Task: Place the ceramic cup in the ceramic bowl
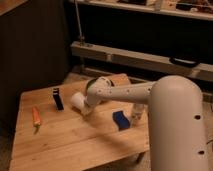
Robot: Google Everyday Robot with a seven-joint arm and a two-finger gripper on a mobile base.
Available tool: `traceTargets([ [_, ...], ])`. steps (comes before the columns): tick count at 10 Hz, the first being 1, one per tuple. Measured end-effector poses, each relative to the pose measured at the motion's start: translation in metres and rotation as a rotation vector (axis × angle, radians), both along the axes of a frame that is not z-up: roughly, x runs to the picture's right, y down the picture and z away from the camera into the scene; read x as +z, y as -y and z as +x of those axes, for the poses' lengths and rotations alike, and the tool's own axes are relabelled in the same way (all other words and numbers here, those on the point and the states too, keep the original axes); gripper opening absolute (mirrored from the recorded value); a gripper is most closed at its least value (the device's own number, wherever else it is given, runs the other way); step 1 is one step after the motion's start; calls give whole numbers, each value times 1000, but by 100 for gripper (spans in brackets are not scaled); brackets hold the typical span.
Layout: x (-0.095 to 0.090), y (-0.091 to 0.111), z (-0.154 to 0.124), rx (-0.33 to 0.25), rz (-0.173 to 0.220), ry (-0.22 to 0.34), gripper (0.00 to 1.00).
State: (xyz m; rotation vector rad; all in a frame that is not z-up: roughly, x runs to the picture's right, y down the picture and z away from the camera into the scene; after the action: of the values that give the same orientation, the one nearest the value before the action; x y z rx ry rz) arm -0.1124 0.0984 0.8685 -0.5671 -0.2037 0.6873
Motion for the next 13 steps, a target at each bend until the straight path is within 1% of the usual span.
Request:
traceTargets([
  [1, -14, 10, -1, -8, 21, 28, 0],
  [4, -43, 32, 2, -28, 66, 88, 0],
  [5, -45, 35, 4, -30, 70, 98, 0],
  [6, -44, 38, 7, -23, 67, 103, 0],
  [7, -37, 42, 13, -5, 54, 98, 0],
  [8, -23, 48, 21, 23, 33, 89, 0],
  [10, 3, 67, 41, 79, 5, 75, 0],
  [11, 19, 83, 55, 119, -8, 76, 0],
  [13, 35, 117, 80, 208, -18, 106, 0],
])
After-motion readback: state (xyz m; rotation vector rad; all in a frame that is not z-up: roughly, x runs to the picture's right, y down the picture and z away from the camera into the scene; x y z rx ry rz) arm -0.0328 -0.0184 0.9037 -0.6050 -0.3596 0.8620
